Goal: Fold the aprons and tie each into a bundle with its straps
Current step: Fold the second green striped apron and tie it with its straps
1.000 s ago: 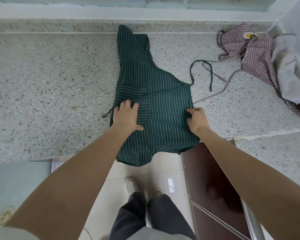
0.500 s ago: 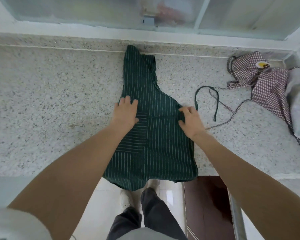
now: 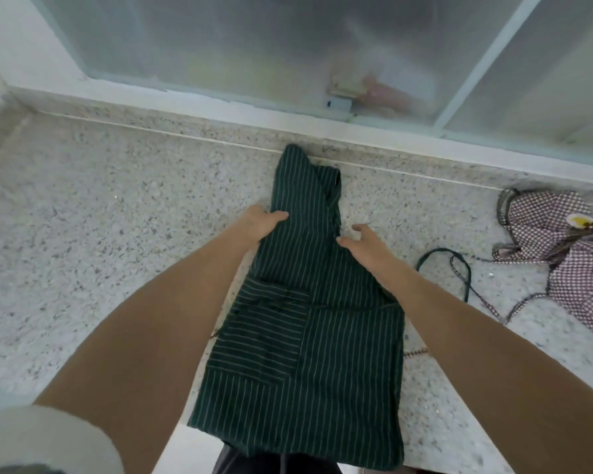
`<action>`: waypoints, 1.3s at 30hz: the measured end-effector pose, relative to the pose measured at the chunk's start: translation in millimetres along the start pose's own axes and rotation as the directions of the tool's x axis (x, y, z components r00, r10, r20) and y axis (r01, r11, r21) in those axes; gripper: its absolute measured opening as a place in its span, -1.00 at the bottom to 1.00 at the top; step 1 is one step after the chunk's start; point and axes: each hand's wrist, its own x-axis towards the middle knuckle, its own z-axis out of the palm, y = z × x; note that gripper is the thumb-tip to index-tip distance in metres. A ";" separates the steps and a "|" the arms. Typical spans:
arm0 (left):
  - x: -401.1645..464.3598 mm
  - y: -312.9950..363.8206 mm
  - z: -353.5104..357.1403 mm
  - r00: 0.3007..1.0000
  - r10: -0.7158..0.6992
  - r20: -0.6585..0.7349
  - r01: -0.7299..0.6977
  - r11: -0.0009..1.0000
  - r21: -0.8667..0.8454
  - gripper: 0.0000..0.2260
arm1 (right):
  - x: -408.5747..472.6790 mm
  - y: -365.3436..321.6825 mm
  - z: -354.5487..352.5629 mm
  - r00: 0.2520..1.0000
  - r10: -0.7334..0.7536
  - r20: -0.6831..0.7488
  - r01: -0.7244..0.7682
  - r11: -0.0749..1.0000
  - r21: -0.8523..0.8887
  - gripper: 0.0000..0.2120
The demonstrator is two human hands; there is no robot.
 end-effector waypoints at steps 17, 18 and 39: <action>70.0 69.3 -28.7 0.981 0.047 0.189 0.041 0.899 -0.437 -0.62 | 91.9 -84.1 -1.9 0.973 0.083 -0.217 -0.089 0.996 -0.016 -0.72; 72.1 73.0 -30.1 0.986 0.057 0.154 0.013 0.909 -0.417 -0.64 | 90.3 -87.5 -5.4 0.971 0.026 -0.238 -0.062 0.987 -0.146 -0.66; -17.8 115.2 -82.8 0.945 0.284 0.163 -0.214 0.912 -0.349 -0.73 | -12.5 -190.3 -101.3 1.000 -0.028 -0.005 0.015 0.389 0.921 -0.83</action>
